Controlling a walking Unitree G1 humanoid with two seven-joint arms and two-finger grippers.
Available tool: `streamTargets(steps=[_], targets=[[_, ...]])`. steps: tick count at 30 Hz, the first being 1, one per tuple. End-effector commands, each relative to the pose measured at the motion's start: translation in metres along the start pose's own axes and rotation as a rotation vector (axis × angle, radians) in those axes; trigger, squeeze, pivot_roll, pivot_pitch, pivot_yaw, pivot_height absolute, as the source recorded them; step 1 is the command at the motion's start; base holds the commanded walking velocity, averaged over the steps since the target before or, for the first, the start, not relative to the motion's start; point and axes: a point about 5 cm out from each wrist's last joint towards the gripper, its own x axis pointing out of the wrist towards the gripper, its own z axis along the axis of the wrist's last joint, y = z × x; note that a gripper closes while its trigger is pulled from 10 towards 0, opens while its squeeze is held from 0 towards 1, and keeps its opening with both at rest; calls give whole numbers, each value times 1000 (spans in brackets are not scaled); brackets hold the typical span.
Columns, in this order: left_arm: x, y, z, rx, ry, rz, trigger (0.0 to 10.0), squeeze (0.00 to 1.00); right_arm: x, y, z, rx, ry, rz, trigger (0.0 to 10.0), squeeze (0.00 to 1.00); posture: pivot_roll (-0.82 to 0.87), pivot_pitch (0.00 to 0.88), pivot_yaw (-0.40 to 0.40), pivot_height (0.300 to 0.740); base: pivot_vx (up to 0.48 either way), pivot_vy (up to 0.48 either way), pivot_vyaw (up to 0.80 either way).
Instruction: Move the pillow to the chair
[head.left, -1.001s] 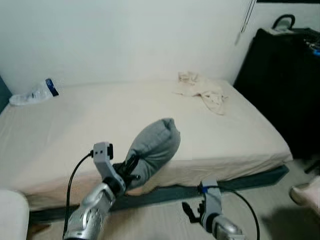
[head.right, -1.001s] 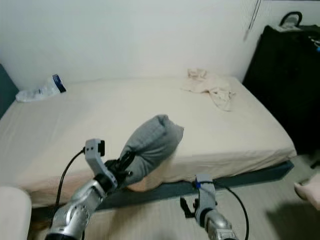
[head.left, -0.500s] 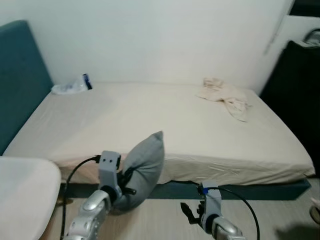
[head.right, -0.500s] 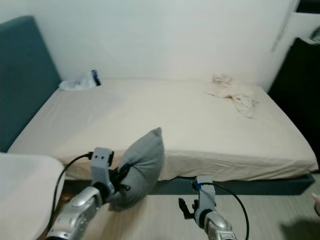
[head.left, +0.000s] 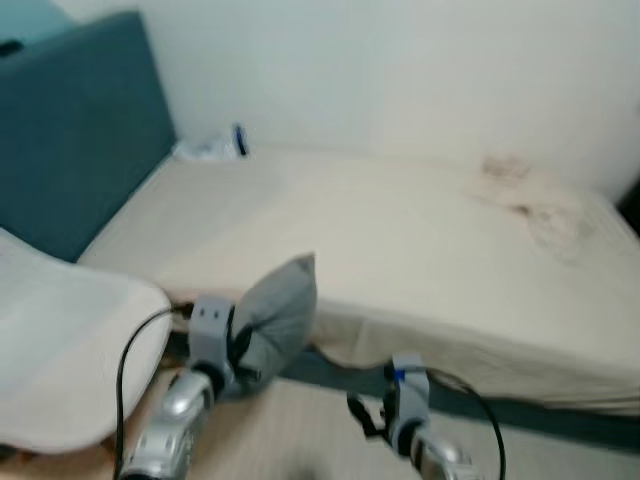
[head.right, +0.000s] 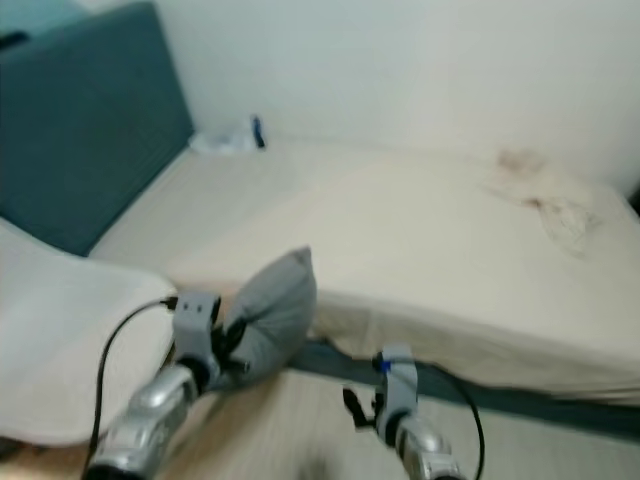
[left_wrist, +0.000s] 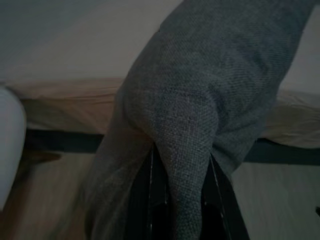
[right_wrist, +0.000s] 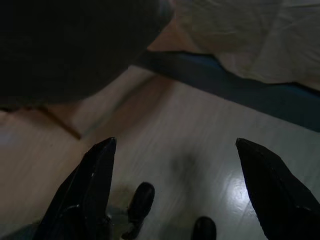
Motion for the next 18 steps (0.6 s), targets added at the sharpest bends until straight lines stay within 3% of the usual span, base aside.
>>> streamTargets(steps=[1,18], targets=[[4,0,14,28,-64,-4,10000,0,0,2,-2,0,9,4,10000,0,10,0,-19,740,0,0,775],[7,-2,11,33,-57,-3,10000,0,0,1,-4,-14,22,4,10000,0,7,0,-20,740,0,0,775]])
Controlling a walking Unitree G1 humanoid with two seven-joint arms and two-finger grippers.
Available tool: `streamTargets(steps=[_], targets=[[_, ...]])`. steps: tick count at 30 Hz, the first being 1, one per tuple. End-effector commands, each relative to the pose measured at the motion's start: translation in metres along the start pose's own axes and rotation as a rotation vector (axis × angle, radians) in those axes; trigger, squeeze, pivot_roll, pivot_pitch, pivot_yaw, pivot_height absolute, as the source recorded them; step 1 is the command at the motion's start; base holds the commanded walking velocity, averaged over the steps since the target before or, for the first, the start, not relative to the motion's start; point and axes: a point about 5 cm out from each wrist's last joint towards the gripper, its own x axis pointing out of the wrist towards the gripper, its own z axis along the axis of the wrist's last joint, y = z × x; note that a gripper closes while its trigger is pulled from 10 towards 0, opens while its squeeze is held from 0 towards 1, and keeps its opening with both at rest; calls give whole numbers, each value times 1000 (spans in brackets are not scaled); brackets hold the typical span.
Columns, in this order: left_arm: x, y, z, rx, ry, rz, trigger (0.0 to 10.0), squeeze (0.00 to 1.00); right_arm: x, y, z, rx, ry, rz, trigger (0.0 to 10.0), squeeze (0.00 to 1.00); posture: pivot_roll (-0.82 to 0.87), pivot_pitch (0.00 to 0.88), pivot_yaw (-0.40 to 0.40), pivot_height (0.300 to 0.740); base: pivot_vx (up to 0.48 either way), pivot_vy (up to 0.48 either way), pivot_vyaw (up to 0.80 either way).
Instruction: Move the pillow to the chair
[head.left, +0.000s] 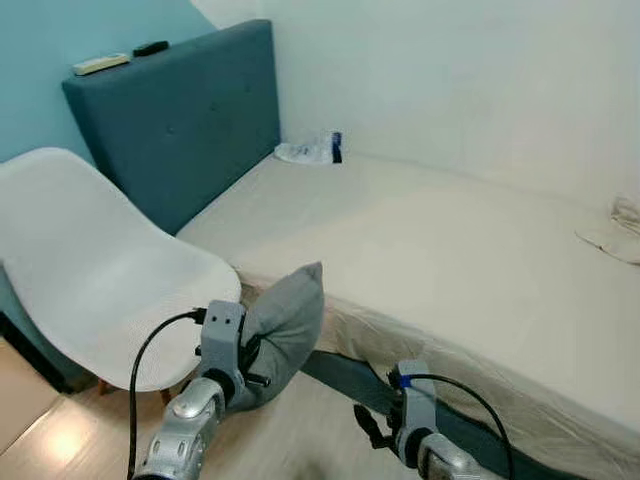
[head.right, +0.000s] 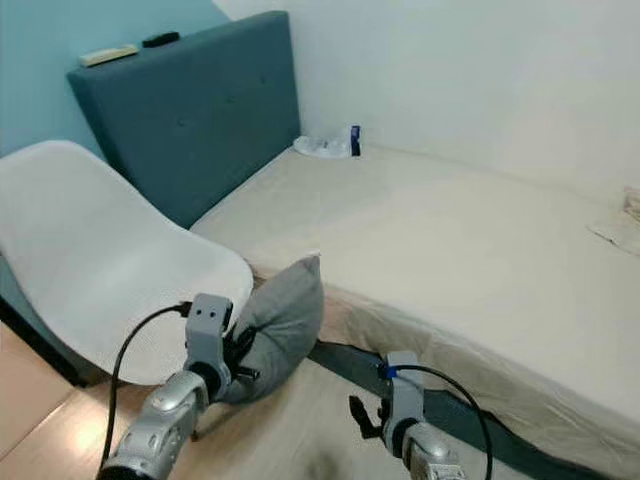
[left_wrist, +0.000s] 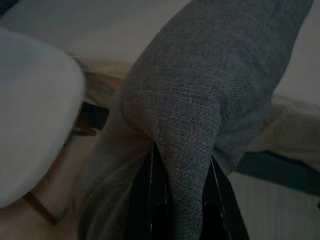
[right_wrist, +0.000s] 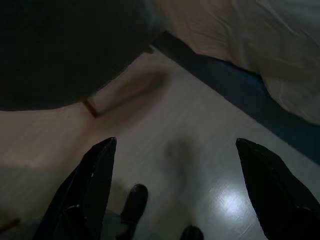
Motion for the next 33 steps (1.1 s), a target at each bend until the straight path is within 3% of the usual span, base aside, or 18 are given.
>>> streamTargets(steps=[1,17,33], targets=[[3,0,12,23,-68,-5,10000,0,-1,5,-8,1,28,10,10000,0,7,0,-21,740,0,0,775],[0,1,2,36,-39,5,10000,0,0,7,-7,-4,21,26,10000,0,10,0,-24,740,0,0,775],[3,1,4,55,-61,7,10000,0,6,16,10,-1,-40,110,10000,0,10,0,-29,740,0,0,776]])
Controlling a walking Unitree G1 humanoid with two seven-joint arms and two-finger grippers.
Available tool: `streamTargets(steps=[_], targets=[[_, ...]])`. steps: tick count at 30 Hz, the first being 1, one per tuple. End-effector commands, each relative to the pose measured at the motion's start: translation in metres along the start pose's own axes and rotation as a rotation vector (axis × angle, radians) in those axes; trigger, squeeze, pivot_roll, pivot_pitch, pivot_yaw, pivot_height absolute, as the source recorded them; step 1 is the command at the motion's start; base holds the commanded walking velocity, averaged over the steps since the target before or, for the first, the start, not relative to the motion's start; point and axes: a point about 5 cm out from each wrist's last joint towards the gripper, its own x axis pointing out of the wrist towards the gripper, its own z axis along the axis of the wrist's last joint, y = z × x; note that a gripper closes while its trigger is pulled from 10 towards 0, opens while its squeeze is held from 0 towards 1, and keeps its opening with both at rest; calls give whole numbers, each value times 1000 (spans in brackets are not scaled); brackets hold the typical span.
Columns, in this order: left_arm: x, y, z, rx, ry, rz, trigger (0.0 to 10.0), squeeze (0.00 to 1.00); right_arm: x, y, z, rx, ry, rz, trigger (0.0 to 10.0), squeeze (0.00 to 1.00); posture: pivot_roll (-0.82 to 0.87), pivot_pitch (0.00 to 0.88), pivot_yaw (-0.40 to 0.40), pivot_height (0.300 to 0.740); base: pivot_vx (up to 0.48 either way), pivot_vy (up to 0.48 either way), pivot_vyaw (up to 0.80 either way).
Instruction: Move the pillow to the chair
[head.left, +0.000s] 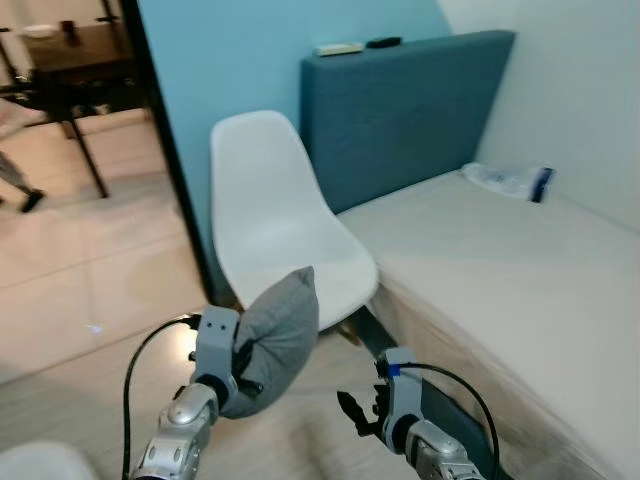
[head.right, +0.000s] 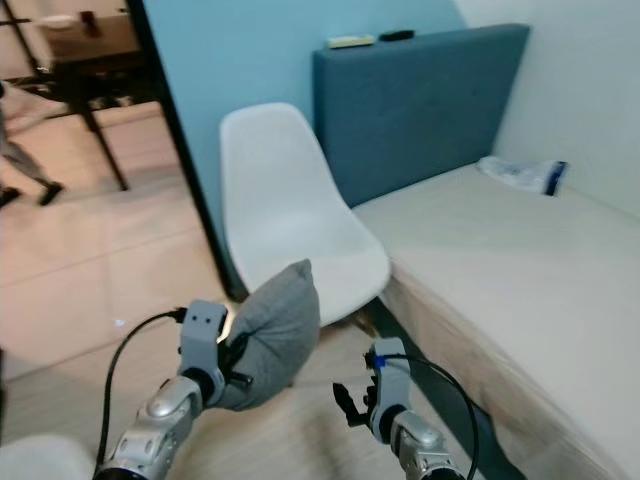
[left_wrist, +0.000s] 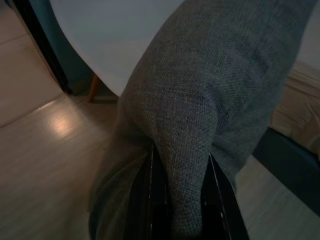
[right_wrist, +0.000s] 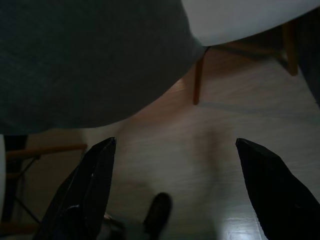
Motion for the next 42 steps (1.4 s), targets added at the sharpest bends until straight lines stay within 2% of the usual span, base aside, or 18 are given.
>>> streamTargets(steps=[1,31,42], targets=[[4,1,17,37,-88,-2,10000,0,1,0,2,2,-7,5,10000,0,10,0,-29,740,0,0,775],[4,4,18,40,-93,25,10000,0,3,5,6,11,-33,27,10000,0,9,0,-22,740,0,0,775],[5,19,32,68,-144,123,10000,0,5,8,8,15,-41,37,10000,0,16,0,-22,740,0,0,775]])
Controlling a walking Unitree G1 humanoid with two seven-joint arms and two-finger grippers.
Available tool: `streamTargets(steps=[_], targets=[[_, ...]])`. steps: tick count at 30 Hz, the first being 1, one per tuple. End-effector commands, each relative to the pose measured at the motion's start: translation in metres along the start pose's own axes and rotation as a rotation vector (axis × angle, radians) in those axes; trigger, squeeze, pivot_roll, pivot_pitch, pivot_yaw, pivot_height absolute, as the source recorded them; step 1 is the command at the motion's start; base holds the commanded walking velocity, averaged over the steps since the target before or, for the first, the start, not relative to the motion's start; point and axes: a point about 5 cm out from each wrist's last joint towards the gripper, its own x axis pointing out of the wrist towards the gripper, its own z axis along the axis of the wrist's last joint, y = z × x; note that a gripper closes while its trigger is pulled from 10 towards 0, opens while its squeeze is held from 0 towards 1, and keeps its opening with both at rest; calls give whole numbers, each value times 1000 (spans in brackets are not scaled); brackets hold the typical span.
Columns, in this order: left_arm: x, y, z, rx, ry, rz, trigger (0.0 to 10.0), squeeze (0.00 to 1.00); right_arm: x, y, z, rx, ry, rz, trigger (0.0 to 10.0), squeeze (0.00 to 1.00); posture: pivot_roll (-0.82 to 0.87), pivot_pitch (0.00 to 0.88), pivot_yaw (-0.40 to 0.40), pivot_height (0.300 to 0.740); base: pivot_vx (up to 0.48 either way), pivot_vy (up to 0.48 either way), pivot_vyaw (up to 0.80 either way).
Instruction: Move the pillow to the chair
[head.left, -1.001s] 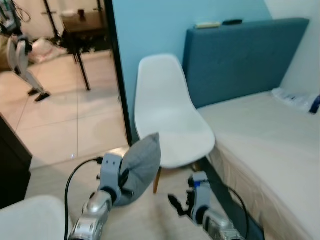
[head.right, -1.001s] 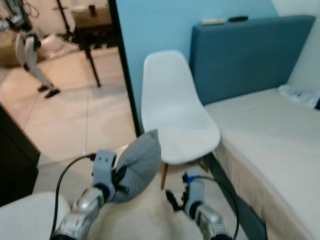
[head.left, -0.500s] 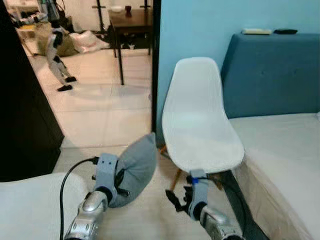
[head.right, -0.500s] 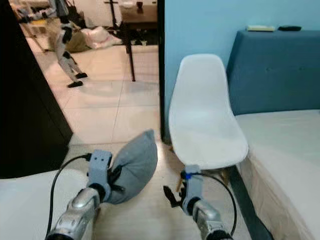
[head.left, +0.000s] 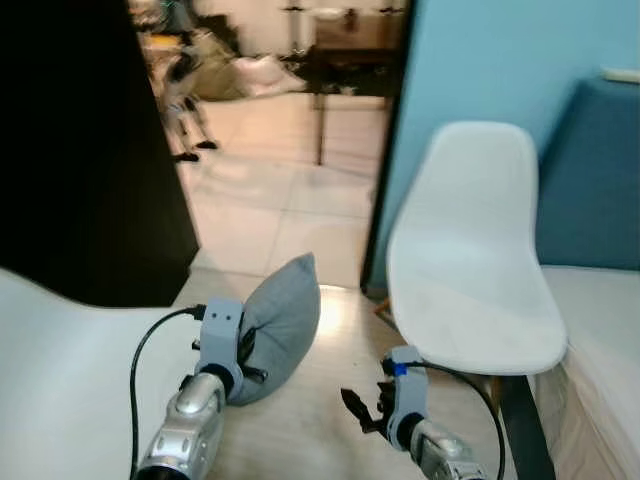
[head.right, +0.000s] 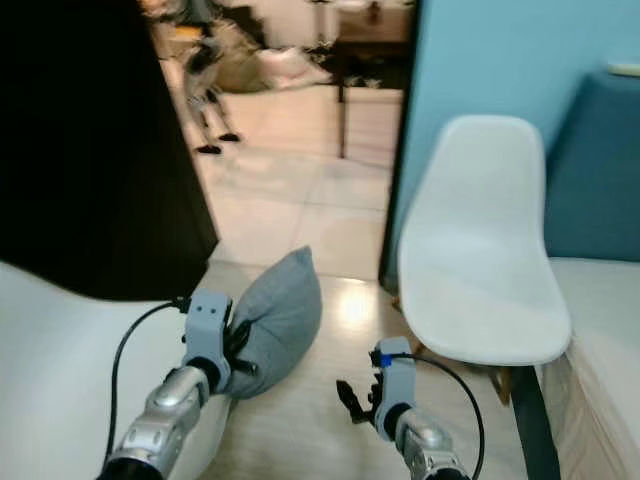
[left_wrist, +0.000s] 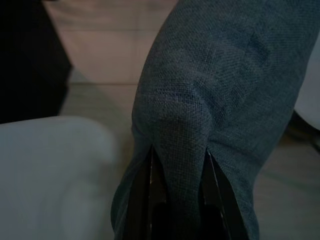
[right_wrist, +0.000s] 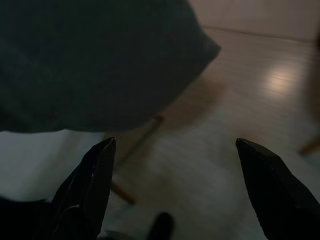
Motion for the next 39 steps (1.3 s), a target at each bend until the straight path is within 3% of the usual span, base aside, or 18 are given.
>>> streamTargets(steps=[1,27,39], targets=[[3,-2,16,14,-84,2,10000,0,-4,-2,-9,21,28,-11,10000,0,16,0,-22,740,0,0,775],[8,-4,30,13,-153,24,10000,0,-3,-6,-3,1,8,-42,10000,0,15,0,-28,740,0,0,775],[10,-4,36,40,-177,43,10000,0,-4,-11,-1,-1,3,-73,10000,0,10,0,-24,740,0,0,198]])
